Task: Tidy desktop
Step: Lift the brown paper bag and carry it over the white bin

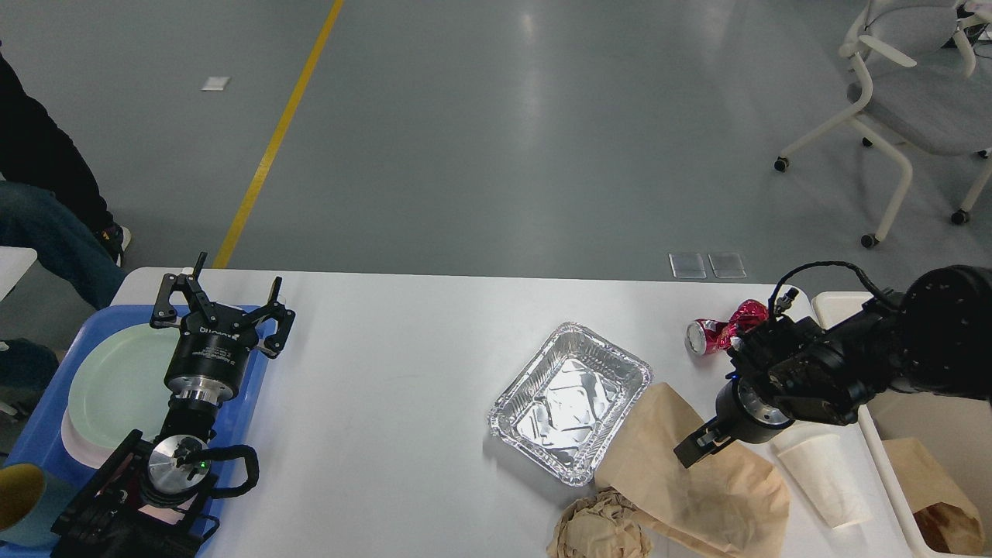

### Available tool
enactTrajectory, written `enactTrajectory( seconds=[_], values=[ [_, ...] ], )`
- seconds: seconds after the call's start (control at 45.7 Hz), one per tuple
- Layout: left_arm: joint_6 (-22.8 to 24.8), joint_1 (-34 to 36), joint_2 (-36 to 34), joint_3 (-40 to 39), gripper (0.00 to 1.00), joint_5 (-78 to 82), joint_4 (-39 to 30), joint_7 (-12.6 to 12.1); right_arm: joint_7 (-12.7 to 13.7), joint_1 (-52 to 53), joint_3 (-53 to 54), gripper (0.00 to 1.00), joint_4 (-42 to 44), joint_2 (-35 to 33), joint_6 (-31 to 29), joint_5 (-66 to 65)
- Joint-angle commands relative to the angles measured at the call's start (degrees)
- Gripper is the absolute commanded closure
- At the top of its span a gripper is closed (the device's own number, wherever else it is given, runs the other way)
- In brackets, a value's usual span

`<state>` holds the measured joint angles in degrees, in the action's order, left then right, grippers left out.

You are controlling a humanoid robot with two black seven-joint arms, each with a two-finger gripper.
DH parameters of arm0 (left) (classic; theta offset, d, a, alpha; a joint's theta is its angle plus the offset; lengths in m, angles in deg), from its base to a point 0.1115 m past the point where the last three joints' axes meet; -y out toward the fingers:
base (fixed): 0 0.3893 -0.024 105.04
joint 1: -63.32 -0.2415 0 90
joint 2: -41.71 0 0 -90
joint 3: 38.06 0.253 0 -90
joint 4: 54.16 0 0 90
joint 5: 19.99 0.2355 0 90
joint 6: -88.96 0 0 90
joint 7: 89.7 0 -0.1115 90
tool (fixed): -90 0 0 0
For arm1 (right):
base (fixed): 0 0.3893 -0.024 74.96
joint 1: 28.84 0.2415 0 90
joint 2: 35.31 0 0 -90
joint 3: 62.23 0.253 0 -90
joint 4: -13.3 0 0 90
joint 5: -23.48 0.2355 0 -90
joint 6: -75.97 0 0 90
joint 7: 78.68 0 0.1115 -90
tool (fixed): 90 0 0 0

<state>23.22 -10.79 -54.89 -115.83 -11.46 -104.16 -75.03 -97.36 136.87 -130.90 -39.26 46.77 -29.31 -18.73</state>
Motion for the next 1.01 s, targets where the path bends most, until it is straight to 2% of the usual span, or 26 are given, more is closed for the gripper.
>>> enactTrajectory(
  seconds=[0.0, 0.044, 0.088, 0.175, 0.197, 0.35, 0.591, 0.832, 0.985],
  values=[
    [0.0, 0.0, 0.0, 0.0, 0.04, 0.0, 0.0, 0.0, 1.9, -1.8, 0.2, 0.12, 0.2, 0.4, 0.1, 1.6],
    [0.0, 0.0, 0.0, 0.1, 0.04, 0.0, 0.0, 0.0, 3.8, -2.3, 0.2, 0.16, 0.2, 0.9, 0.3, 2.2],
    [0.0, 0.0, 0.0, 0.0, 0.04, 0.0, 0.0, 0.0, 5.9, -2.4, 0.3, 0.29, 0.2, 1.1, 0.4, 2.4],
    [0.0, 0.0, 0.0, 0.0, 0.04, 0.0, 0.0, 0.0, 9.2, -2.3, 0.4, 0.81, -0.1, 1.5, 0.3, 2.4],
    [0.0, 0.0, 0.0, 0.0, 0.04, 0.0, 0.0, 0.0, 9.7, -2.3, 0.4, 1.00, -0.1, 1.3, 0.1, 2.4],
    [0.0, -0.1, 0.0, 0.0, 0.04, 0.0, 0.0, 0.0, 10.2, -2.2, 0.3, 1.00, -1.3, 1.1, -0.4, 2.6],
    [0.0, 0.0, 0.0, 0.0, 0.04, 0.0, 0.0, 0.0, 15.9, -1.5, 0.4, 1.00, -3.2, 0.8, -0.4, 8.8],
    [0.0, 0.0, 0.0, 0.0, 0.04, 0.0, 0.0, 0.0, 16.2, 0.4, 0.6, 1.00, -6.9, 0.5, -0.5, 10.7],
    [0.0, 0.0, 0.0, 0.0, 0.04, 0.0, 0.0, 0.0, 16.3, 5.5, 0.3, 1.00, -12.2, -1.2, -1.2, 19.3]
  ],
)
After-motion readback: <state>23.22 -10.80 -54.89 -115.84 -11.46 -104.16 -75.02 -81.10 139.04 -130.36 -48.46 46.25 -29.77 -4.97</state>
